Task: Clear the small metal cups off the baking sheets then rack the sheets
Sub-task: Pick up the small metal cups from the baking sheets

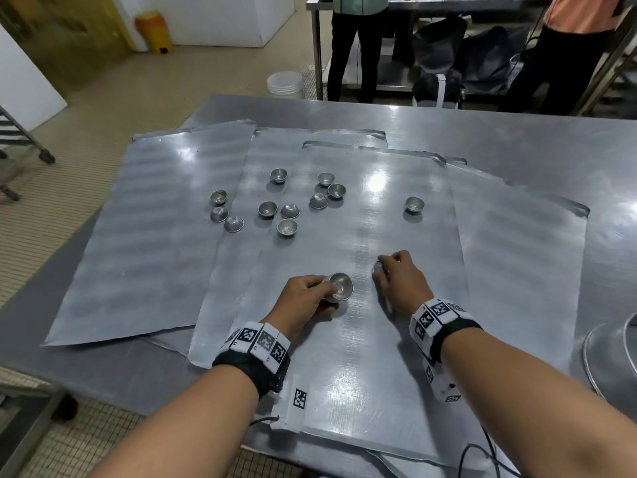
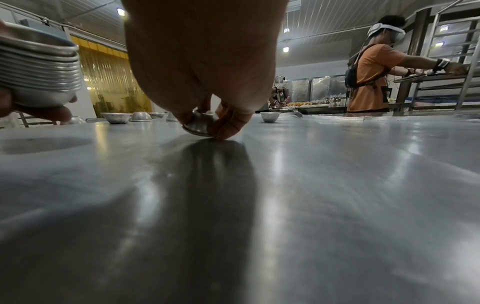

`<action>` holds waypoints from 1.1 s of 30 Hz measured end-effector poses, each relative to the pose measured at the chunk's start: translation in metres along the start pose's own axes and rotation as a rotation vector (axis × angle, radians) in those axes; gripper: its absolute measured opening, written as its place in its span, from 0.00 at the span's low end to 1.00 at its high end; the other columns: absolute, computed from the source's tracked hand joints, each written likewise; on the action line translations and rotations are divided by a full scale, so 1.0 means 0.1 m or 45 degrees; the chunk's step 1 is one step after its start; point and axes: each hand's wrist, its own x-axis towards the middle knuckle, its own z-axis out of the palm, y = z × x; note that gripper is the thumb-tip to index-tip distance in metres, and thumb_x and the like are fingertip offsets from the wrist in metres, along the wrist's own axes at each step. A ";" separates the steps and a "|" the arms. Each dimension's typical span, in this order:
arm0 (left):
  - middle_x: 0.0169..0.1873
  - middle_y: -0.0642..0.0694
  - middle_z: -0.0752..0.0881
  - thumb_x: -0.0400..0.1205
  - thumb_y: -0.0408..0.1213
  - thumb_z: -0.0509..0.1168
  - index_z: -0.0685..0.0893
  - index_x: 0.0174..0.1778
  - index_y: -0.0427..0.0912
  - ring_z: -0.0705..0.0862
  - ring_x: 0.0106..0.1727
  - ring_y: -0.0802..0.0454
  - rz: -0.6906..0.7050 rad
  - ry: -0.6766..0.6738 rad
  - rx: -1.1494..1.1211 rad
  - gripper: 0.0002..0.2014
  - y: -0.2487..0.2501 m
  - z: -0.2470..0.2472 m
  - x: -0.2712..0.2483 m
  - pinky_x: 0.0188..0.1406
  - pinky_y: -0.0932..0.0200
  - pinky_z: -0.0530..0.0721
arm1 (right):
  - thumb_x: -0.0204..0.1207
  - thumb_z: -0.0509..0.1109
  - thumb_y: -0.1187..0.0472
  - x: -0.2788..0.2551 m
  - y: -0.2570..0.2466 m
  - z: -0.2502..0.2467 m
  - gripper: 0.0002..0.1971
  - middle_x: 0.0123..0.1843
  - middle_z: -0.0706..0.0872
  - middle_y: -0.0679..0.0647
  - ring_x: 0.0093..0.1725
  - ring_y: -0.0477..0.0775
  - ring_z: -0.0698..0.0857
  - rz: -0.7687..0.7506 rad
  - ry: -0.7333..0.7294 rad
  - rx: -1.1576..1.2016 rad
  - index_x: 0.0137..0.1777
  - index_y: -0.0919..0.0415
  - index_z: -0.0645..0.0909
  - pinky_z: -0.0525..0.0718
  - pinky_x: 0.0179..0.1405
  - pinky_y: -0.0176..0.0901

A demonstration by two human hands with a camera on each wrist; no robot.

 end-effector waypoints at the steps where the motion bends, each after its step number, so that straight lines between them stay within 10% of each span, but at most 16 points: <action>1: 0.41 0.35 0.89 0.78 0.33 0.75 0.93 0.50 0.35 0.89 0.41 0.41 -0.004 0.001 -0.003 0.07 0.01 0.00 0.00 0.41 0.50 0.91 | 0.89 0.58 0.54 0.00 0.00 0.01 0.18 0.69 0.73 0.62 0.55 0.66 0.84 0.001 0.011 0.009 0.71 0.61 0.79 0.81 0.59 0.52; 7: 0.42 0.35 0.89 0.78 0.33 0.76 0.94 0.48 0.35 0.88 0.41 0.41 -0.017 0.006 -0.016 0.07 0.01 0.02 0.00 0.43 0.49 0.91 | 0.88 0.56 0.55 0.01 -0.01 0.04 0.16 0.60 0.85 0.62 0.57 0.65 0.85 -0.033 0.041 0.023 0.68 0.61 0.78 0.81 0.55 0.53; 11: 0.43 0.34 0.90 0.79 0.32 0.75 0.93 0.50 0.34 0.90 0.42 0.42 -0.015 0.001 0.001 0.07 0.01 0.03 0.01 0.48 0.46 0.91 | 0.89 0.57 0.52 -0.02 -0.01 0.04 0.24 0.75 0.72 0.62 0.63 0.66 0.83 -0.007 -0.002 0.065 0.82 0.58 0.67 0.80 0.64 0.55; 20: 0.47 0.31 0.91 0.79 0.33 0.75 0.92 0.52 0.35 0.90 0.44 0.41 -0.011 -0.009 0.015 0.08 0.01 0.02 0.01 0.48 0.47 0.92 | 0.78 0.73 0.47 -0.09 0.06 0.04 0.14 0.65 0.76 0.50 0.54 0.55 0.83 -0.037 0.017 0.072 0.57 0.54 0.82 0.84 0.53 0.49; 33: 0.43 0.35 0.89 0.78 0.32 0.76 0.93 0.50 0.34 0.89 0.42 0.42 -0.010 0.004 -0.027 0.07 0.00 -0.01 -0.05 0.43 0.50 0.92 | 0.78 0.72 0.46 -0.18 0.04 -0.05 0.26 0.66 0.82 0.59 0.66 0.60 0.78 0.064 -0.073 -0.118 0.71 0.59 0.78 0.78 0.60 0.50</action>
